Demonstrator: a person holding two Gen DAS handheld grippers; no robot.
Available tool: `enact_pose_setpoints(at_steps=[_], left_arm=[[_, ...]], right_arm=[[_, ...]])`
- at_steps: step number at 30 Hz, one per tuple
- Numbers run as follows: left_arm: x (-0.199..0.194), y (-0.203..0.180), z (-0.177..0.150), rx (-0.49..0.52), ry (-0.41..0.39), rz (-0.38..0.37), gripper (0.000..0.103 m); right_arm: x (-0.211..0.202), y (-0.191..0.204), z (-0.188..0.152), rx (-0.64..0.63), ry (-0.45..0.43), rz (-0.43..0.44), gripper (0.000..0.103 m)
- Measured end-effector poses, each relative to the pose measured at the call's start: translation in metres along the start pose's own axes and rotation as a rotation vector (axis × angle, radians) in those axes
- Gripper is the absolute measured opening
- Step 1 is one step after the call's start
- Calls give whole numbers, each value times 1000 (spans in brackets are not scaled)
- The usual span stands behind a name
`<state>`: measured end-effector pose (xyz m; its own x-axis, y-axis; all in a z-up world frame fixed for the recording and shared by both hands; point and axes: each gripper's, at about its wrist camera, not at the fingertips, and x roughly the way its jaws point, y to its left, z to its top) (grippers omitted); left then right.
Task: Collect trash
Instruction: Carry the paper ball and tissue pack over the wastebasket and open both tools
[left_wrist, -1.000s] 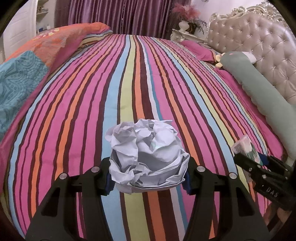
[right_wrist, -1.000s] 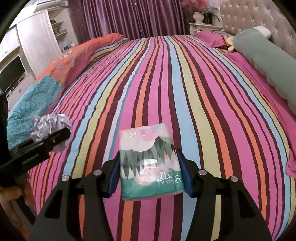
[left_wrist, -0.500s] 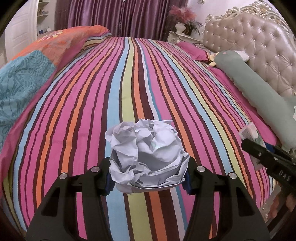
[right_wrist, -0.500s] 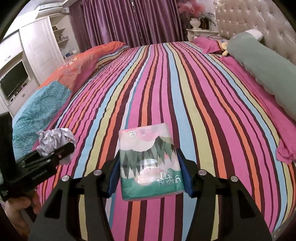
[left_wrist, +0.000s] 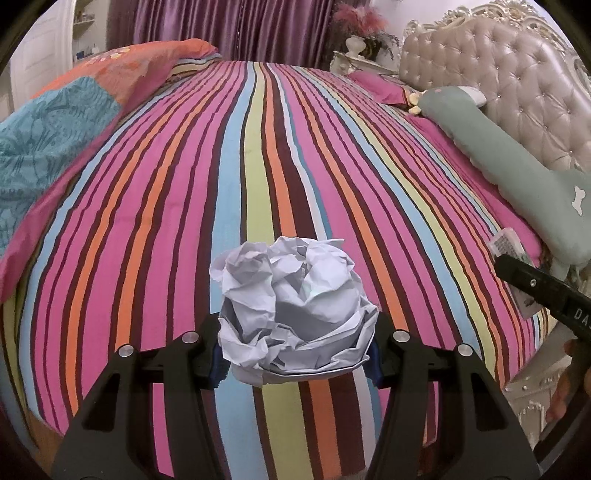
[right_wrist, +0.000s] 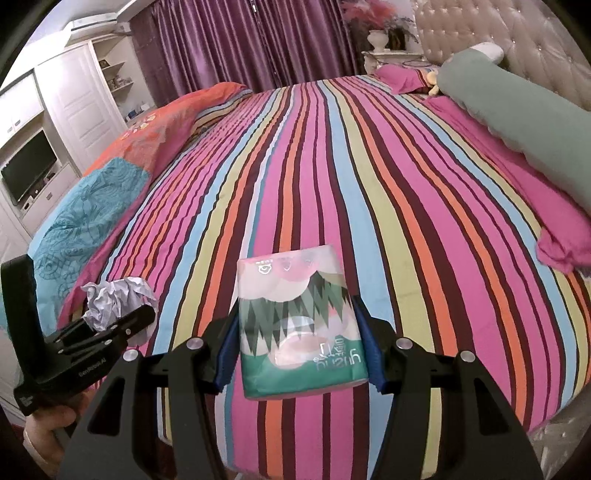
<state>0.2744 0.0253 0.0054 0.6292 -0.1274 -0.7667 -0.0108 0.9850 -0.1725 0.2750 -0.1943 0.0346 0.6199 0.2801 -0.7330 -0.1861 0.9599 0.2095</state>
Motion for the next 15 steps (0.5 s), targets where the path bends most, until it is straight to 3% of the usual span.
enact_pose_setpoints(at_steps=[15], left_arm=[[-41, 14, -66, 5, 14, 10, 55]], right_arm=[[-33, 11, -68, 32, 34, 33, 53]])
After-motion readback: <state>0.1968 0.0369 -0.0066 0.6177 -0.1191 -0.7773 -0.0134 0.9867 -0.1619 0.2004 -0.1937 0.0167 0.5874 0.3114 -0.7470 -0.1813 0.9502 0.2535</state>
